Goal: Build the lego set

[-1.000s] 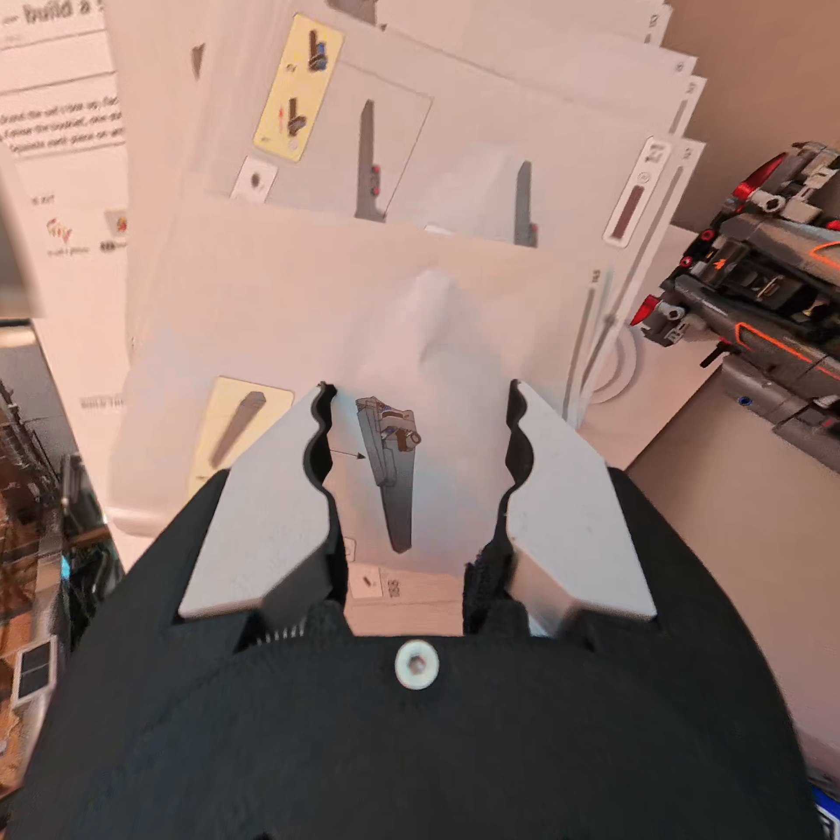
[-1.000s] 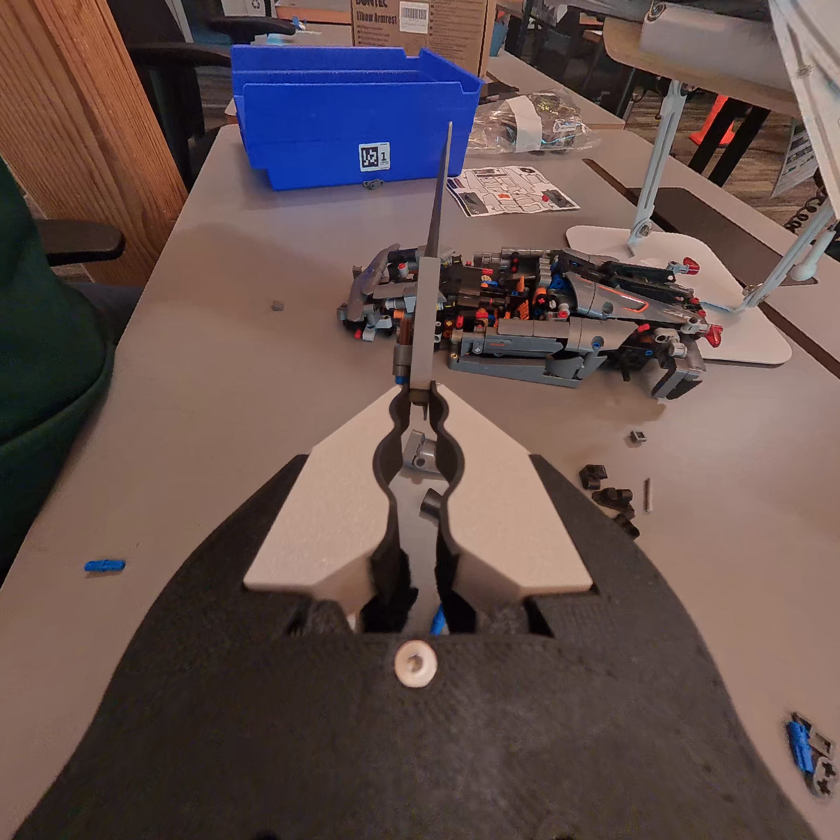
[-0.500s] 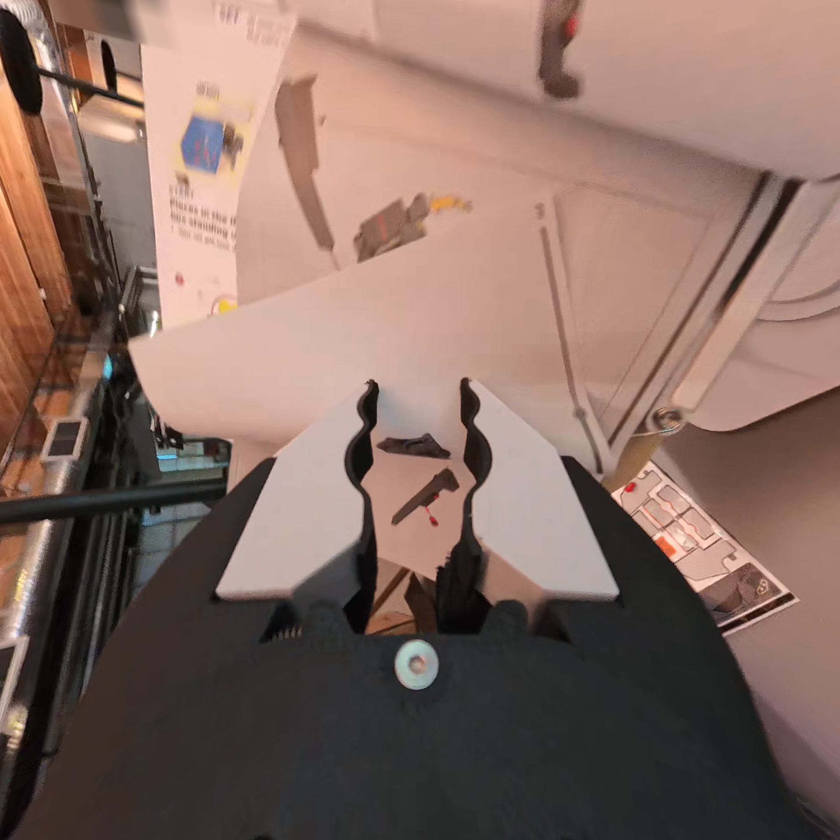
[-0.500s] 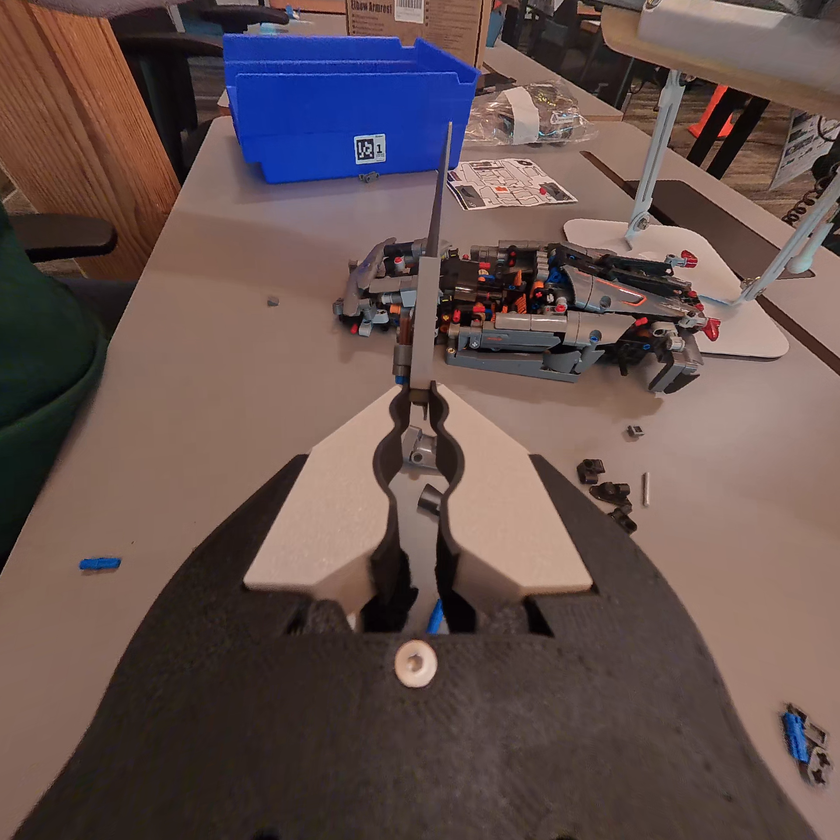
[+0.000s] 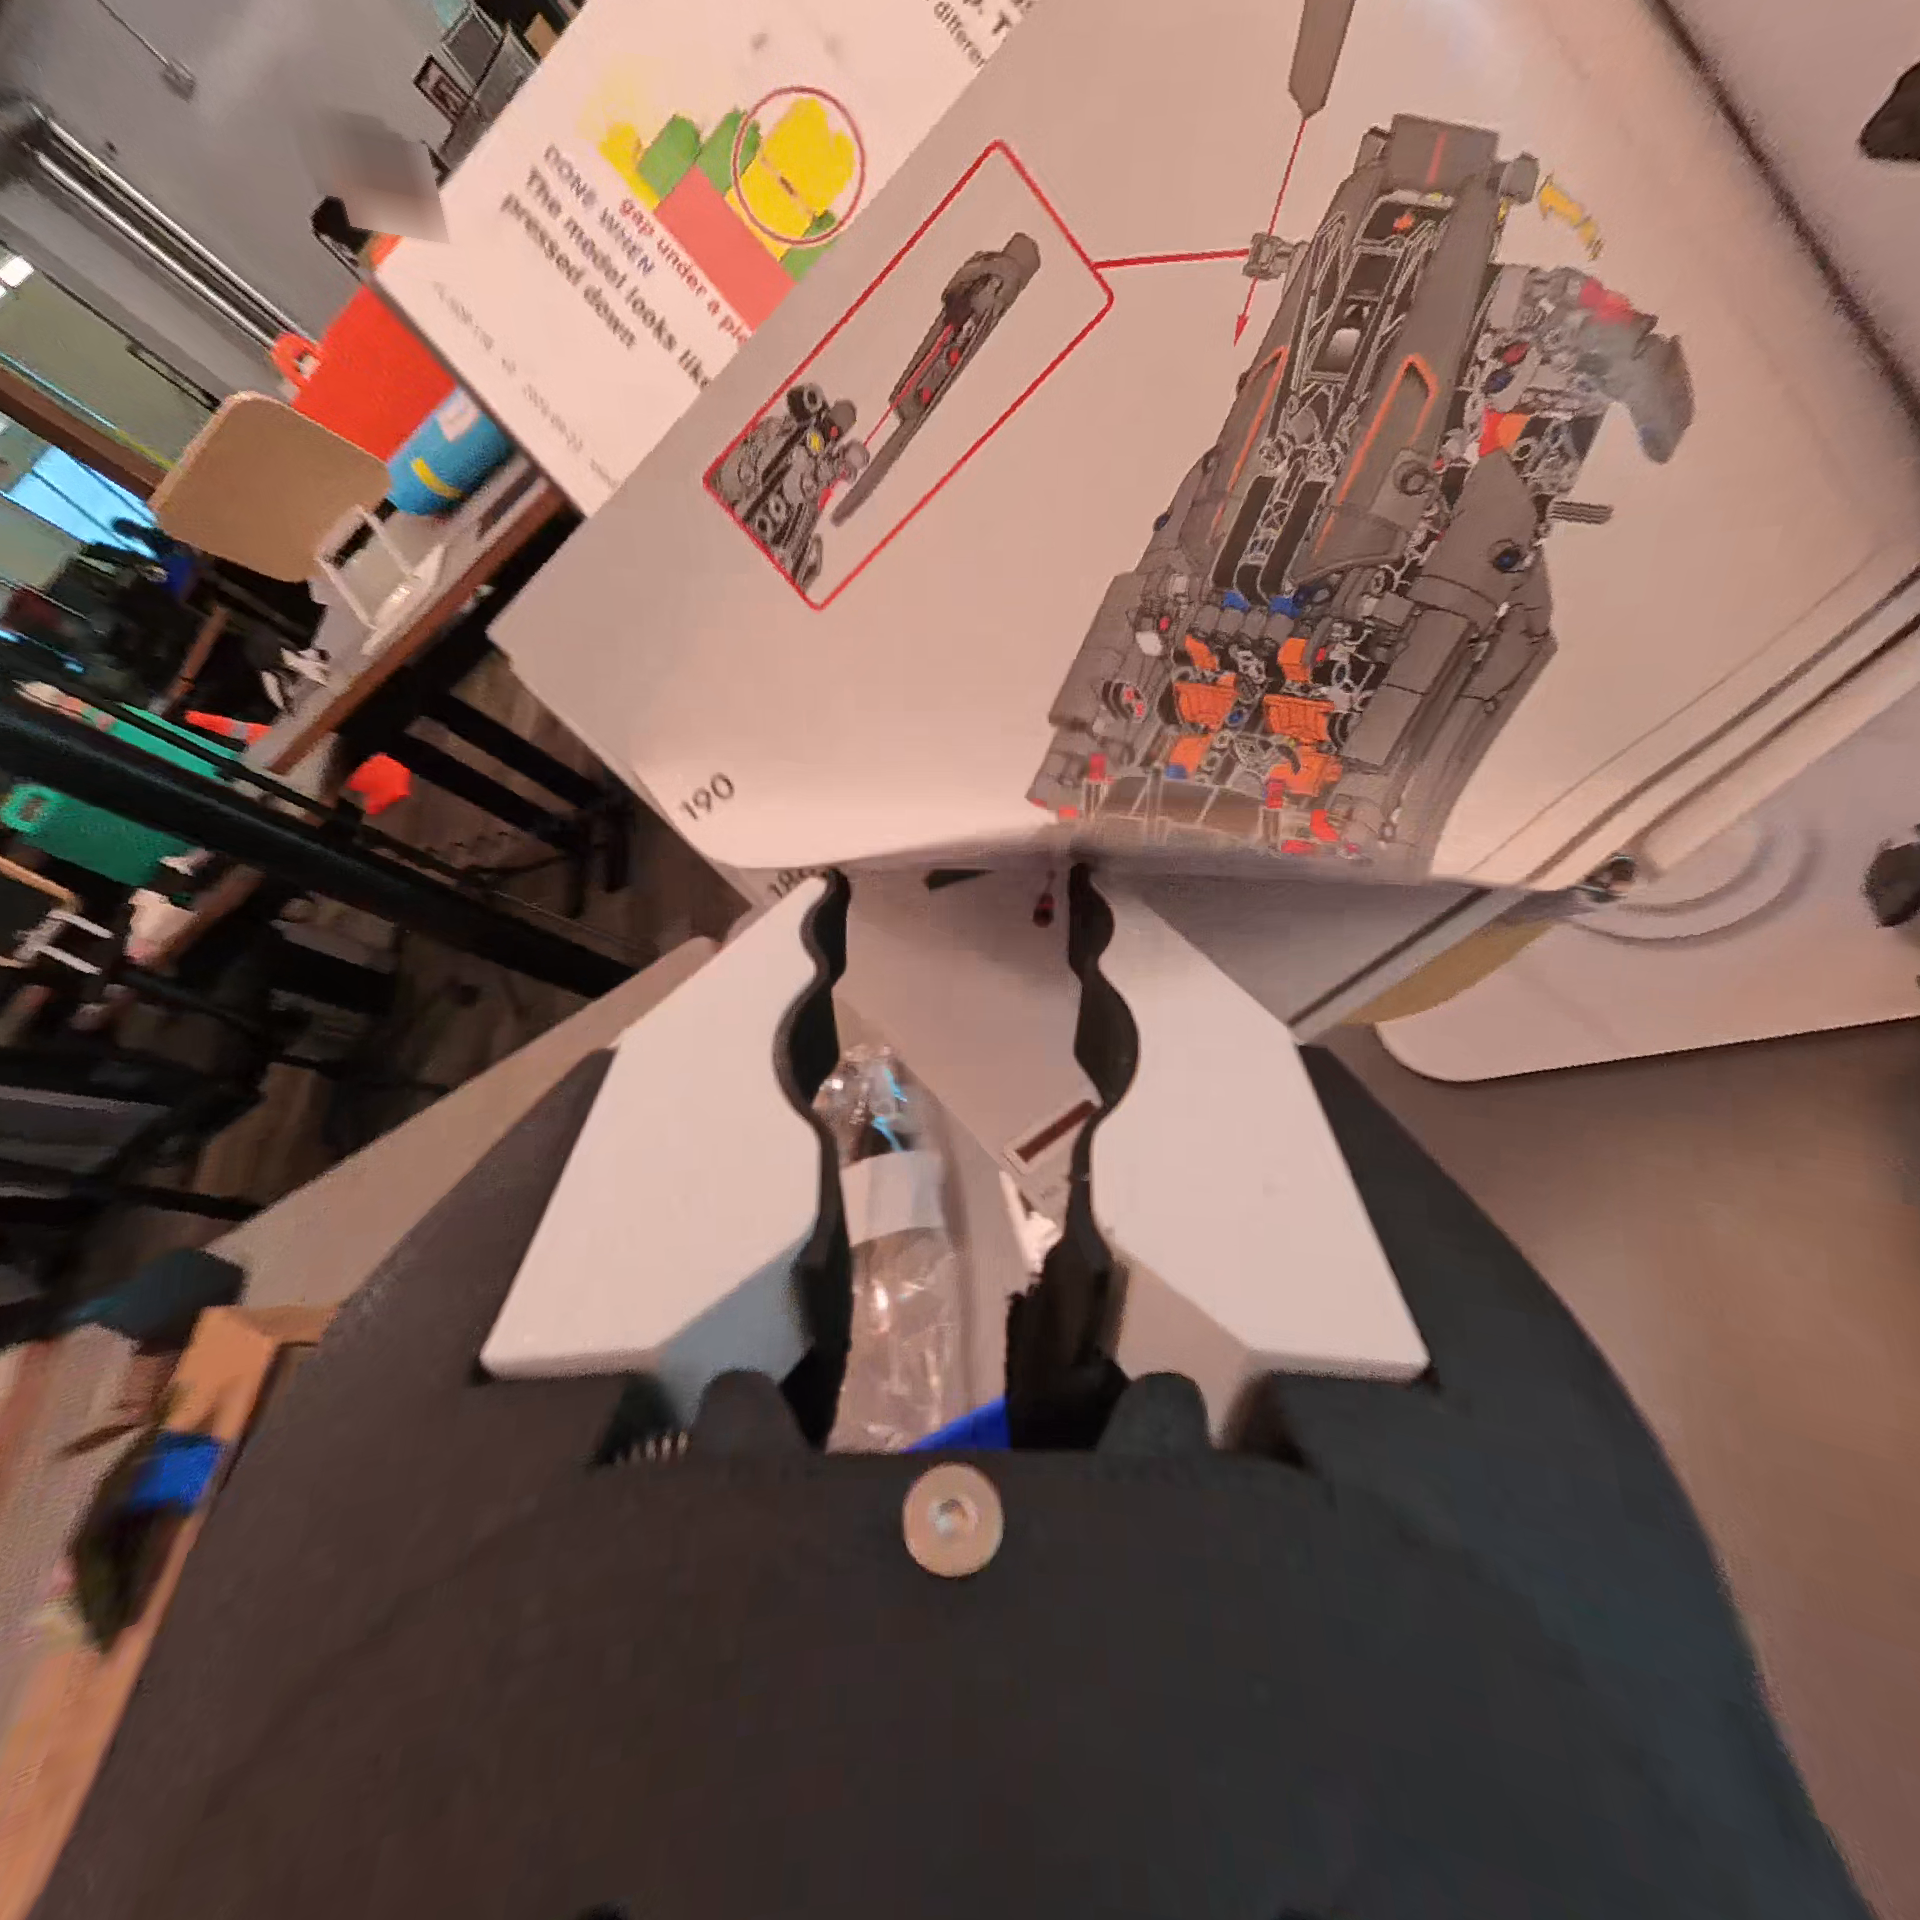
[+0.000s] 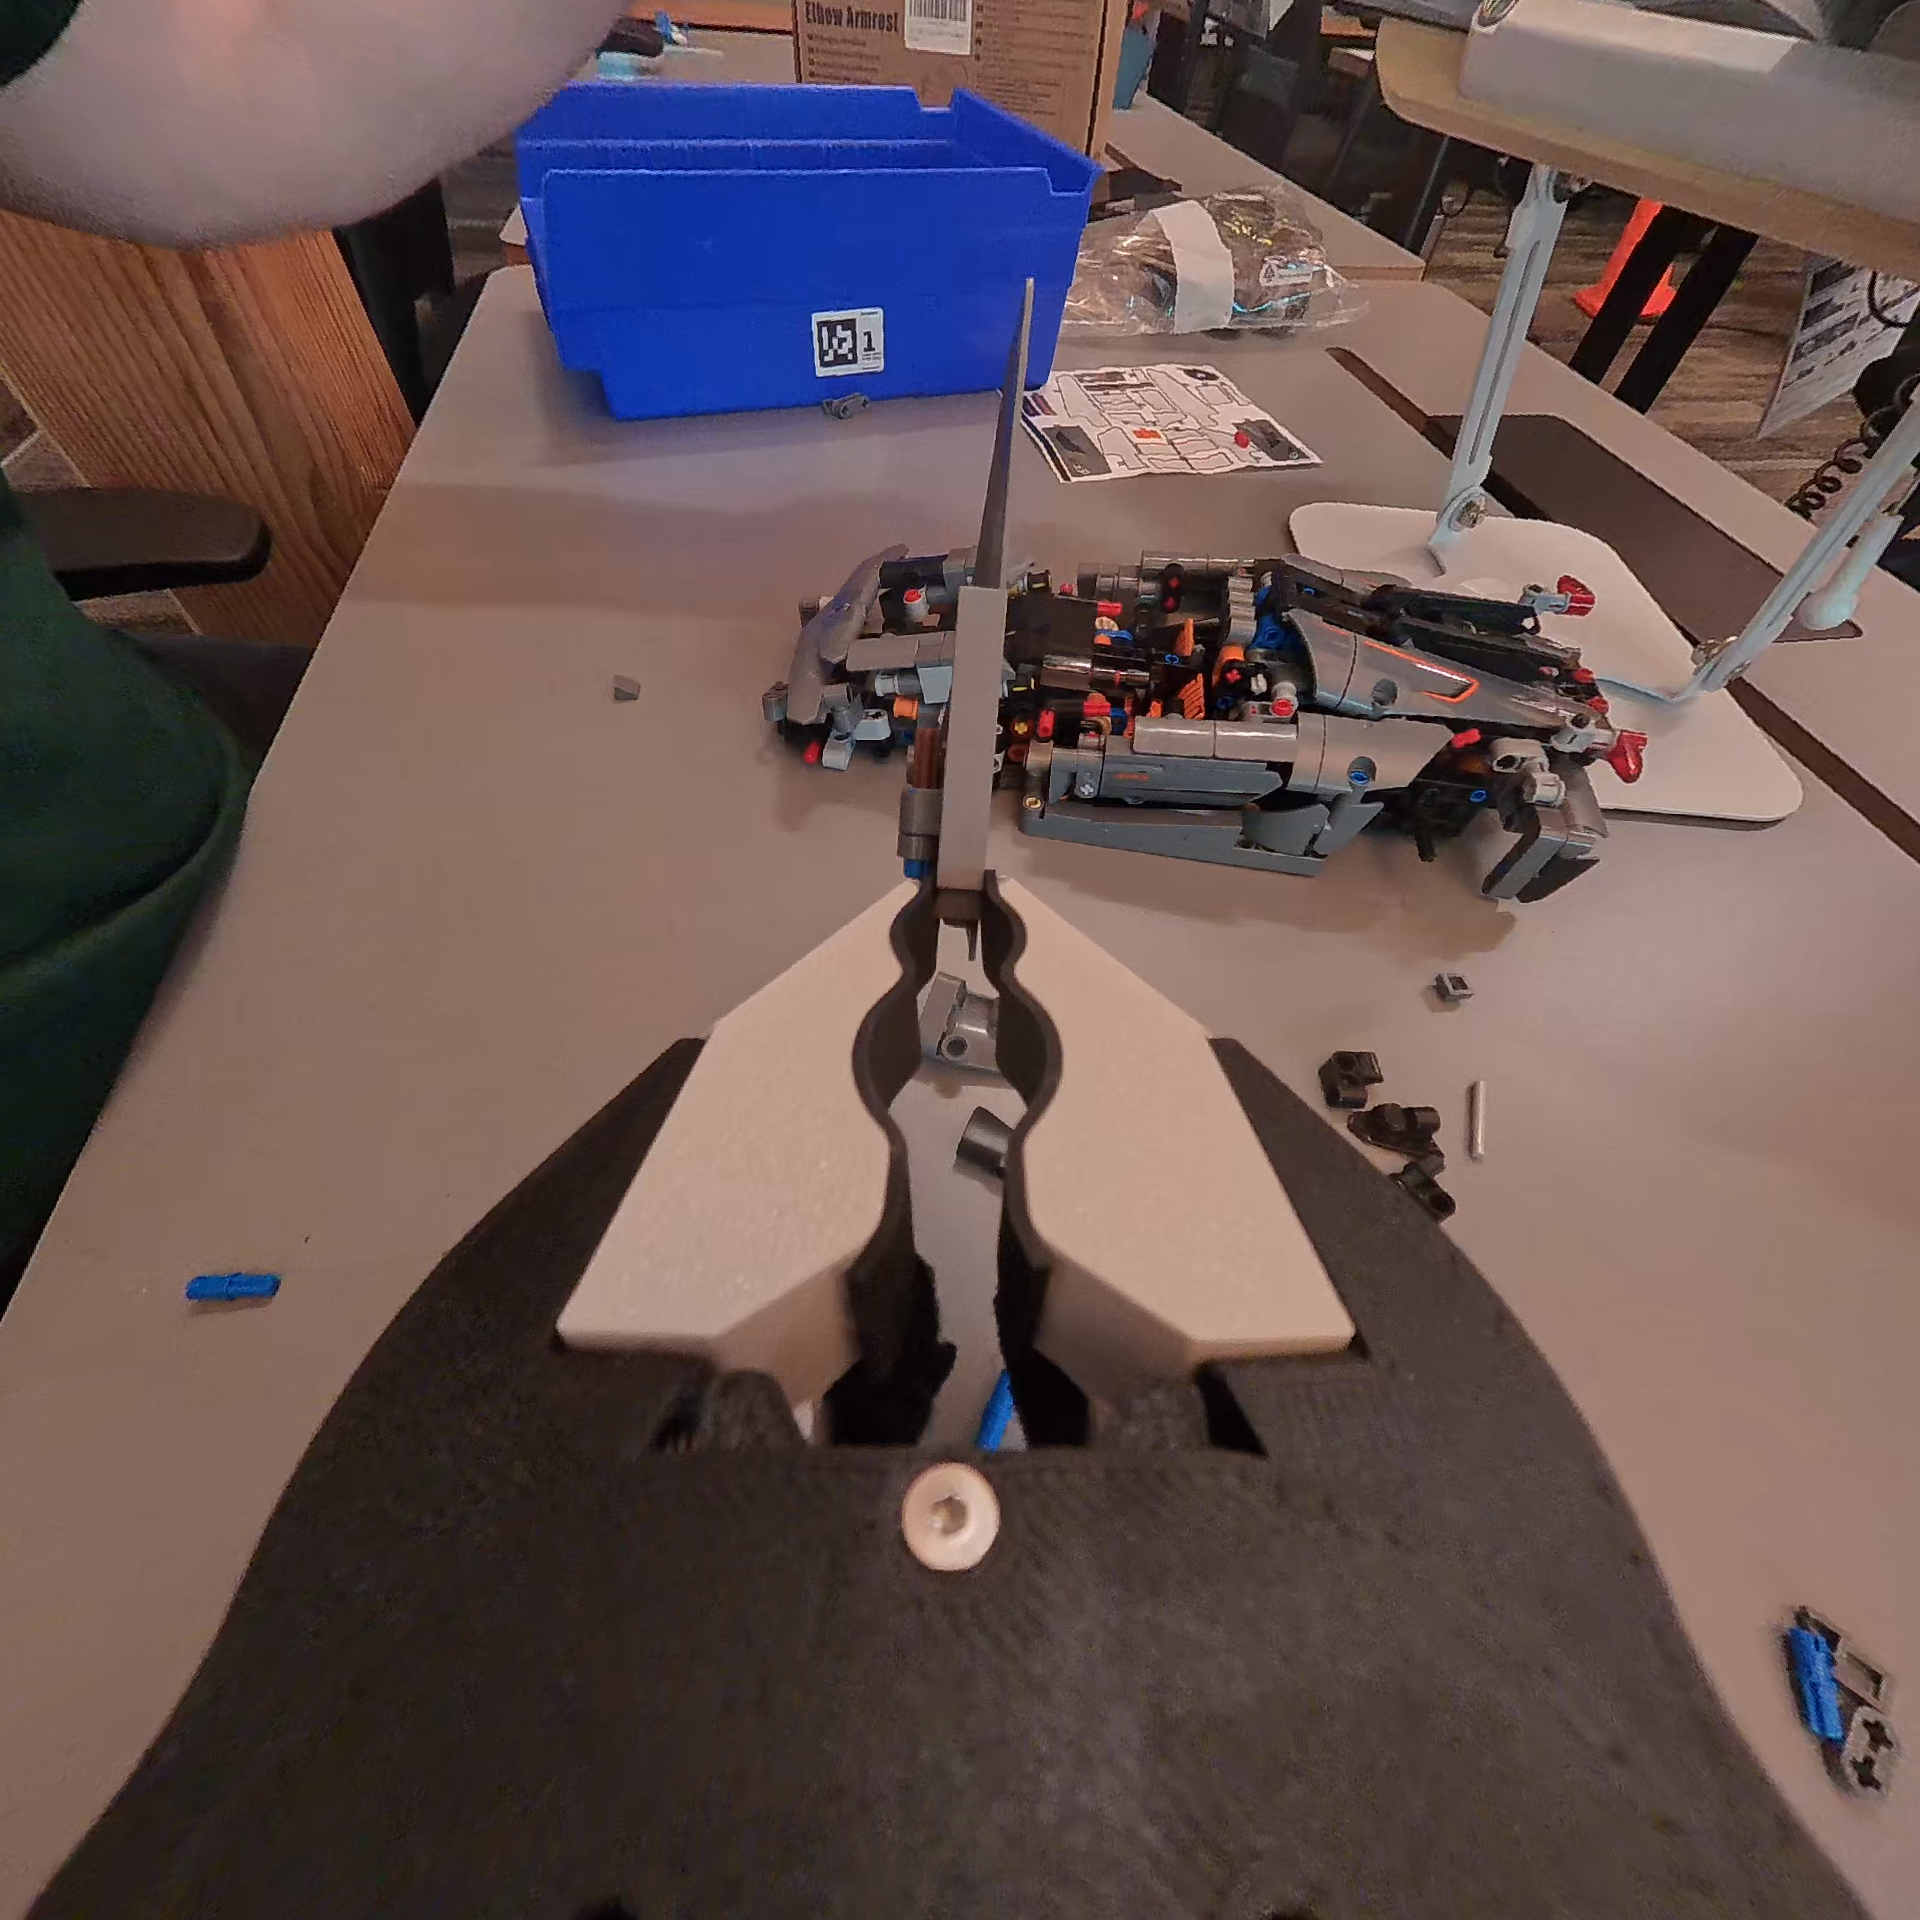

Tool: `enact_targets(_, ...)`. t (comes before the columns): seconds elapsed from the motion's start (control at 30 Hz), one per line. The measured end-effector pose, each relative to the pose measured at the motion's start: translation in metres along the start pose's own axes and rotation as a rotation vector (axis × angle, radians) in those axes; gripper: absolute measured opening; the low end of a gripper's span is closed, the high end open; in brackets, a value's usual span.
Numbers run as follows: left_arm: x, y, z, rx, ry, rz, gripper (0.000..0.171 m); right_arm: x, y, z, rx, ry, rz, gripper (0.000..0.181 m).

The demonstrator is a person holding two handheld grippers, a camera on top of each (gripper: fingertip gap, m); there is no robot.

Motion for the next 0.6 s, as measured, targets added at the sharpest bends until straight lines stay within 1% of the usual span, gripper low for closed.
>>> enact_targets(0.07,-0.009,0.005,0.002,-0.044,0.092,0.02,0.043,0.0,0.0,-0.001,0.003,0.002,-0.001,0.005)
enact_targets(0.13,-0.013,0.01,0.007,-0.117,0.191,0.07,0.044,0.0,-0.001,-0.001,0.005,0.004,-0.004,0.005)
enact_targets(0.17,-0.016,0.012,0.01,-0.159,0.251,0.091,0.048,0.0,-0.002,-0.002,0.006,0.004,-0.005,0.005)
enact_targets(0.23,-0.017,0.019,0.019,-0.278,0.369,0.153,0.055,-0.001,-0.002,-0.002,0.008,0.004,-0.008,0.005)
enact_targets(0.33,-0.014,0.034,0.033,-0.491,0.556,0.267,0.072,-0.002,-0.003,-0.002,0.009,0.004,-0.013,0.005)
enact_targets(0.37,-0.014,0.038,0.035,-0.541,0.608,0.296,0.079,-0.002,-0.003,-0.002,0.008,0.003,-0.015,0.005)
enact_targets(0.43,-0.009,0.049,0.038,-0.643,0.668,0.394,0.085,-0.003,-0.003,-0.002,0.008,0.002,-0.016,0.005)
enact_targets(0.47,-0.01,0.05,0.04,-0.665,0.689,0.398,0.087,-0.003,-0.003,-0.002,0.008,0.002,-0.015,0.005)
enact_targets(0.5,-0.01,0.049,0.041,-0.672,0.697,0.397,0.086,-0.003,-0.003,-0.002,0.009,0.001,-0.016,0.005)
enact_targets(0.53,-0.009,0.049,0.039,-0.655,0.703,0.412,0.075,-0.004,-0.004,-0.002,0.011,0.001,-0.018,0.005)
enact_targets(0.6,-0.012,0.042,0.036,-0.616,0.715,0.388,0.063,-0.004,-0.004,-0.003,0.013,0.002,-0.021,0.005)
Point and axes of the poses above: each gripper's, where its closed fingertips meet, y back along the fingers, x out of its top, z = x × y across the jaws, the point moved 2 cm from there along y, back along the fingers, and after that the axes turned 5 degrees about y, right-handed, at the moved point
